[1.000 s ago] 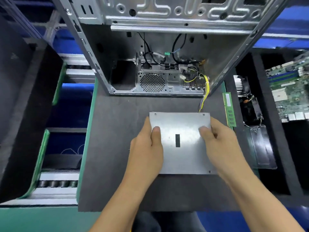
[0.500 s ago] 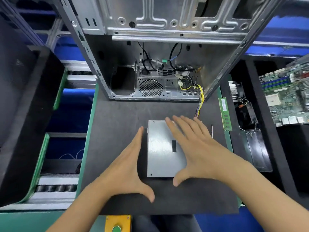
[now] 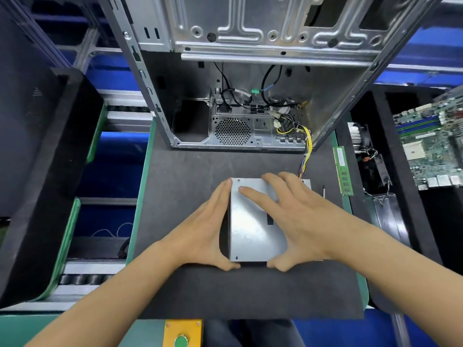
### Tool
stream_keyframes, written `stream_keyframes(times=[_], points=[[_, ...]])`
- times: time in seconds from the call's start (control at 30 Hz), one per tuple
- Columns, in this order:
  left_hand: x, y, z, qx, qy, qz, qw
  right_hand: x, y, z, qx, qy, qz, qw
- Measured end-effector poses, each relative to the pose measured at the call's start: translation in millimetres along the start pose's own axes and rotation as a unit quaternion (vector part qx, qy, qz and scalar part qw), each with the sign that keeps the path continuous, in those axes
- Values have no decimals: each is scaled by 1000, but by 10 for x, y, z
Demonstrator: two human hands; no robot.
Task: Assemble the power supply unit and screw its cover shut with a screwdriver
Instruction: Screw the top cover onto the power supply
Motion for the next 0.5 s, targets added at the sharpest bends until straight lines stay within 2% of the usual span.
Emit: stream_keyframes(times=[0.4, 0.5], points=[[86, 77, 27, 6, -15, -15, 1000, -117, 41, 7, 1, -25, -56, 998], [68, 58, 25, 10, -25, -10, 1000, -90, 26, 21, -8, -6, -74, 997]])
Point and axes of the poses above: each hand's wrist, its own z-axis towards the middle knuckle, its own x-axis out of the palm, y = z × x, the point moved 10 cm from there along z, towards the middle knuckle, and after that the axes turned 11 degrees about -y, right-handed, at the moved point
